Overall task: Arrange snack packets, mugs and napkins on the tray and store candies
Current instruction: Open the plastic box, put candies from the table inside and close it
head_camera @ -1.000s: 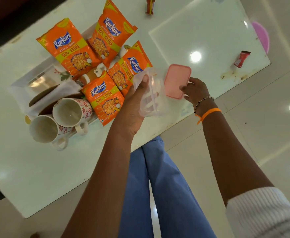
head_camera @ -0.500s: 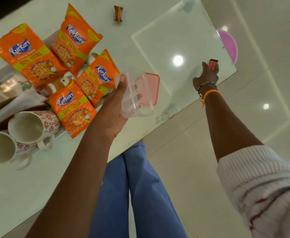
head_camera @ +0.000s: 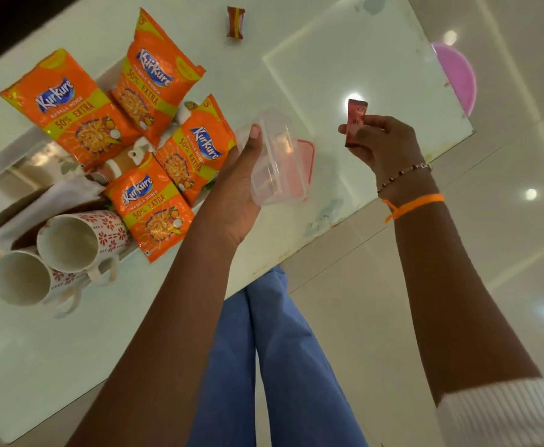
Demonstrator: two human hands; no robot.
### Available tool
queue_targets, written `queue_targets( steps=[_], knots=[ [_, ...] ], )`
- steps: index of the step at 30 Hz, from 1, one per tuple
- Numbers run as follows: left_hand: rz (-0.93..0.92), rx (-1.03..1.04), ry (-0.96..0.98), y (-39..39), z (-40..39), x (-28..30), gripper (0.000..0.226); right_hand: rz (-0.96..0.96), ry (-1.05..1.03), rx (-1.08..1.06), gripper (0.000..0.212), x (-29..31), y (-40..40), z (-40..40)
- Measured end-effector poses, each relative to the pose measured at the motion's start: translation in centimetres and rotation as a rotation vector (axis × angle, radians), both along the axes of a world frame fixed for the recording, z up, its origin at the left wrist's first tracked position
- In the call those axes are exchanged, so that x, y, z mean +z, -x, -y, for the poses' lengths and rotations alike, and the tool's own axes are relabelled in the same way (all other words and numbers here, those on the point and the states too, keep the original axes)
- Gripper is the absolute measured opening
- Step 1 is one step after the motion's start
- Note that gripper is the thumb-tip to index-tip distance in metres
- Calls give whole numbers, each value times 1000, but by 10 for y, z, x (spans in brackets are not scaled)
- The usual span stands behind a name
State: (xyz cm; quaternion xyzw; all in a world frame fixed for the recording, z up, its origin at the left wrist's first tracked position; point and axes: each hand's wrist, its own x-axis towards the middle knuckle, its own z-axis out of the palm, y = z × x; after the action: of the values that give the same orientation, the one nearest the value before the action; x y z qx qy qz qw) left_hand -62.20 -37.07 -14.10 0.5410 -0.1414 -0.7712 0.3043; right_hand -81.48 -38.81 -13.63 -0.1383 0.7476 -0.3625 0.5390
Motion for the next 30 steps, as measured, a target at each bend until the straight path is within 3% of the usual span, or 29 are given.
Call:
queue_targets(
  steps=[4, 6, 8, 11, 13, 16, 19, 21, 23, 27, 30],
  knots=[
    [-7, 10, 19, -1, 7, 3, 34, 114, 73, 208, 30, 38, -37, -12],
    [-55, 9, 2, -1, 11, 6, 34, 22, 55, 358, 24, 44, -50, -14],
    [-80, 47, -9, -3, 14, 8, 36, -36, 97, 337, 16, 46, -53, -8],
    [-82, 108, 15, -6, 24, 11, 31, 26, 175, 196, 14, 42, -50, 13],
    [-74, 148, 36, -11, 31, 11, 46, 21, 171, 228, 16, 26, -53, 37],
    [-90, 201, 85, -24, 40, 9, 45, -246, 207, 483, 27, -13, -72, 82],
    [-50, 238, 108, -38, 49, 9, 42, -538, 296, 882, 54, -48, -95, 129],
    [-56, 273, 113, -47, 52, 8, 41, -649, 247, 1109, 68, -69, -104, 152],
    [-65, 292, 130, -54, 55, 6, 46, -765, 181, 1263, 68, -86, -106, 165],
    [-75, 307, 136, -58, 59, 2, 49, -1027, 256, 1195, 33, -94, -97, 161],
    [-71, 370, 102, -58, 63, -1, 46, -984, 222, 1006, 29, -84, -84, 145]
  ],
)
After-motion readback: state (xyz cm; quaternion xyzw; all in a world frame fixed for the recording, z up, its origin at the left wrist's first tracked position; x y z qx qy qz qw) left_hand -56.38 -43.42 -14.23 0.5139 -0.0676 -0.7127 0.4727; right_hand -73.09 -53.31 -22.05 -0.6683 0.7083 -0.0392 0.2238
